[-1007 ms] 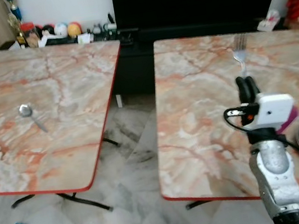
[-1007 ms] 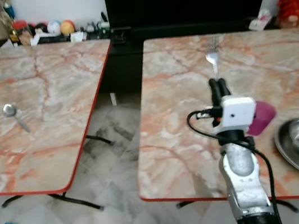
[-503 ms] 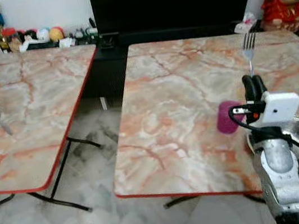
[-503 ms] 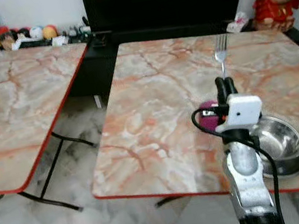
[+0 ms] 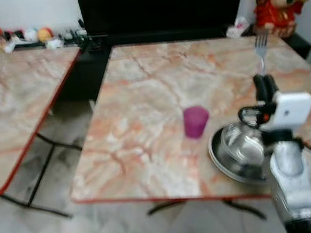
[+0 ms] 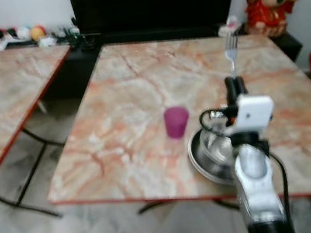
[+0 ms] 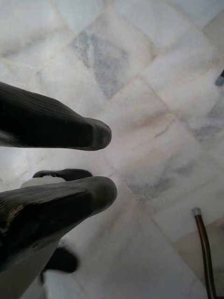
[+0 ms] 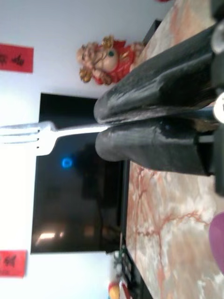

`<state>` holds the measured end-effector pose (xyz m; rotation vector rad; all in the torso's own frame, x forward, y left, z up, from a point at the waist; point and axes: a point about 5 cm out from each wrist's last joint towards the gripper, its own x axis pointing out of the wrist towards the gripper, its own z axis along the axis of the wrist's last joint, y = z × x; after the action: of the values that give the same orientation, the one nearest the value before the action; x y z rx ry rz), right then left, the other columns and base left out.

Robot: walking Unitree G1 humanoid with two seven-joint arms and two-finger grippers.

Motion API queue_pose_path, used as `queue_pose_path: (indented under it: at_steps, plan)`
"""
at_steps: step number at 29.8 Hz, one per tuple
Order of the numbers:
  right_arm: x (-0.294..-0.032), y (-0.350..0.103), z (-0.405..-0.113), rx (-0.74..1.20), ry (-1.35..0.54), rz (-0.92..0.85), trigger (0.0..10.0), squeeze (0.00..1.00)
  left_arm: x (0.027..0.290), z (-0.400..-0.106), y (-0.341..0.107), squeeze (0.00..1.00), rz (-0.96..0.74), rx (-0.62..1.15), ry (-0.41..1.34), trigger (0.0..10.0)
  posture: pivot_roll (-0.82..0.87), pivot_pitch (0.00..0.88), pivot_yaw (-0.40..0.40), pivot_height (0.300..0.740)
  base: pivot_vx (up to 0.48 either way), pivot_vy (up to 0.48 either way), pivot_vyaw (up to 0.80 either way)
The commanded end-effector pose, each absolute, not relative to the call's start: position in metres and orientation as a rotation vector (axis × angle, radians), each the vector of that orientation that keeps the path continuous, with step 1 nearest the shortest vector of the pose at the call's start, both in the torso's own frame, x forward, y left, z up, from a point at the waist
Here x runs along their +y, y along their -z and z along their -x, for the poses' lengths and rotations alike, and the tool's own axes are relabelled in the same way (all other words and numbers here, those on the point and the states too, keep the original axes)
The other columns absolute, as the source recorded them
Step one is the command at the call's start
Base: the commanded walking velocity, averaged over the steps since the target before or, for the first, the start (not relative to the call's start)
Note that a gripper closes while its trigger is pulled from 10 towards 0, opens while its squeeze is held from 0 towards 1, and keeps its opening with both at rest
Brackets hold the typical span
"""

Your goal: Setting the table

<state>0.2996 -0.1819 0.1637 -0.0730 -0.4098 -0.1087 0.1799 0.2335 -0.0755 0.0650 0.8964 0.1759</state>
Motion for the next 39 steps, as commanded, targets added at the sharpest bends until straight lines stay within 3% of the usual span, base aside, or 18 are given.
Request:
queue_pose_path:
  at_steps: [1, 13, 18, 26, 32, 39]
  plan:
    - [-0.189, -0.166, -0.299, -0.413, 0.135, 0.081, 10.0, 0.00, 0.229, -0.179, 0.077, 0.00, -0.052, 0.905, -0.167, 10.0, 0.06, 0.000, -0.027, 0.740, 0.000, -0.292, 0.00]
    - [-0.196, -0.168, -0.299, -0.416, 0.173, 0.052, 10.0, 0.00, 0.231, -0.180, 0.076, 0.00, -0.048, 0.905, -0.168, 10.0, 0.06, 0.000, -0.017, 0.740, 0.000, -0.022, 0.00]
    - [-0.217, -0.171, -0.303, -0.389, 0.232, 0.021, 10.0, 0.00, 0.231, -0.180, 0.077, 0.00, -0.046, 0.907, -0.165, 10.0, 0.06, 0.000, -0.014, 0.740, 0.000, 0.000, 0.00]
    - [-0.259, -0.184, -0.309, -0.309, 0.338, 0.169, 10.0, 0.00, 0.233, -0.180, 0.076, 0.00, -0.047, 0.907, -0.166, 10.0, 0.05, 0.000, -0.001, 0.740, 0.000, 0.000, 0.00]
    - [-0.290, -0.181, -0.308, -0.114, 0.411, 0.214, 10.0, 0.00, 0.233, -0.181, 0.076, 0.00, -0.044, 0.907, -0.161, 10.0, 0.05, 0.000, 0.003, 0.740, 0.000, 0.000, 0.00]
    - [-0.297, -0.146, -0.306, 0.150, 0.335, 0.193, 10.0, 0.00, 0.231, -0.181, 0.076, 0.00, -0.043, 0.910, -0.155, 10.0, 0.04, 0.000, 0.004, 0.740, 0.000, 0.000, 0.00]
